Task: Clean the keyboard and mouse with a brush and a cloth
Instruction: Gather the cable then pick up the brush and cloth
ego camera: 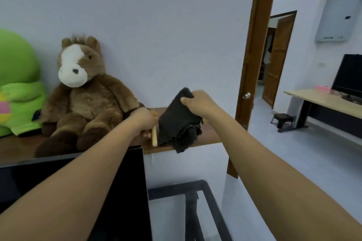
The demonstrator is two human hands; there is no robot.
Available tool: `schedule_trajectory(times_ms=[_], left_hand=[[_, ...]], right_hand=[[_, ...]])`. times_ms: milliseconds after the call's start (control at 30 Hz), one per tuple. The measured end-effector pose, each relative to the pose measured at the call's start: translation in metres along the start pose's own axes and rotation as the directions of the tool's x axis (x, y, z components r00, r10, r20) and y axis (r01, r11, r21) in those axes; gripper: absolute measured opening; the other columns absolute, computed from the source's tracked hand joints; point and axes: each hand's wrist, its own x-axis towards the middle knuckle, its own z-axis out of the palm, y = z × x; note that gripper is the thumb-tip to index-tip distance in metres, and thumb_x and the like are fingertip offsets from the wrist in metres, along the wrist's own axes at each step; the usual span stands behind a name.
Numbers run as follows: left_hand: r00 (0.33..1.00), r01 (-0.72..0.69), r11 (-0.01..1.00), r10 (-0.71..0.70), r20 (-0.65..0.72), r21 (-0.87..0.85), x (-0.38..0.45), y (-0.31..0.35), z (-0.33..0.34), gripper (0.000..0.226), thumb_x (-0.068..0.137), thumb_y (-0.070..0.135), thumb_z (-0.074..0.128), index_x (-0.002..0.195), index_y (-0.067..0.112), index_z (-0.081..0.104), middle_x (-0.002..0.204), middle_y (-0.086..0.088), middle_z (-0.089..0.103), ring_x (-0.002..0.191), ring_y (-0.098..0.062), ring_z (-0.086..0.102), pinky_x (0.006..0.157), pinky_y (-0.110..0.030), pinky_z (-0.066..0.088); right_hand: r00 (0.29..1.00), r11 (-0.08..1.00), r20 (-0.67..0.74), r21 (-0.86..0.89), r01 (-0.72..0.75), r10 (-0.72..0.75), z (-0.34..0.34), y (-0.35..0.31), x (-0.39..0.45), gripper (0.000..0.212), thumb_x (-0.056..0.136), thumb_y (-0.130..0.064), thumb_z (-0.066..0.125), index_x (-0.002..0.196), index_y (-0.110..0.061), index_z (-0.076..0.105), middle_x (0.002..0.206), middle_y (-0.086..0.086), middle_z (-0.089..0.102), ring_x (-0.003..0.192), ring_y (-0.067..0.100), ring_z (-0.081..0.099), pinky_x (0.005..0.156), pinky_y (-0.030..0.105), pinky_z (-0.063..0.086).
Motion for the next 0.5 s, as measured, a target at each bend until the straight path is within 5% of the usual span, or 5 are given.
schedule_trajectory(times_ms=[200, 300, 367, 500], left_hand=[[0.985, 0.152, 0.965, -0.165, 0.042, 0.212, 0.018, 0.017, 0.02, 0.038, 0.1, 0.03, 0.045, 0.104, -0.005, 0.058, 0.064, -0.012, 0.06, 0.04, -0.017, 0.049, 0.034, -0.022, 0.04], [0.987, 0.141, 0.943, -0.158, 0.031, 0.303, 0.022, 0.021, 0.024, 0.035, 0.096, 0.034, 0.054, 0.093, -0.001, 0.06, 0.065, -0.01, 0.059, 0.043, -0.016, 0.053, 0.031, -0.019, 0.037], [0.996, 0.091, 0.905, -0.091, -0.019, 0.417, 0.019, 0.023, 0.025, 0.038, 0.094, 0.038, 0.055, 0.097, 0.001, 0.059, 0.075, -0.01, 0.06, 0.058, -0.019, 0.059, 0.042, -0.024, 0.044], [0.957, -0.109, 0.787, 0.248, -0.149, 0.608, 0.017, 0.021, 0.022, 0.059, 0.095, 0.052, 0.042, 0.135, 0.01, 0.038, 0.135, -0.011, 0.042, 0.12, -0.029, 0.045, 0.083, -0.037, 0.043]], right_hand=[[0.996, 0.944, -0.006, -0.32, -0.083, 0.086, 0.003, 0.051, 0.023, 0.038, 0.097, -0.032, 0.051, 0.124, -0.006, 0.052, 0.116, 0.01, 0.06, 0.078, 0.018, 0.051, 0.048, 0.022, 0.034], [0.998, 0.828, -0.058, -0.56, -0.026, -0.008, 0.01, 0.063, 0.025, 0.053, 0.094, -0.035, 0.055, 0.134, -0.004, 0.04, 0.132, 0.017, 0.05, 0.107, 0.027, 0.053, 0.081, 0.03, 0.048], [0.983, 0.779, -0.096, -0.625, 0.062, -0.155, 0.013, 0.066, 0.016, 0.068, 0.095, -0.039, 0.053, 0.146, -0.005, 0.023, 0.147, 0.018, 0.033, 0.132, 0.033, 0.035, 0.107, 0.04, 0.034], [0.978, 0.805, 0.093, -0.555, 0.208, -0.189, 0.013, 0.072, -0.002, 0.064, 0.1, -0.046, 0.034, 0.152, -0.013, 0.014, 0.161, 0.011, 0.01, 0.148, 0.031, 0.006, 0.119, 0.049, 0.01]])
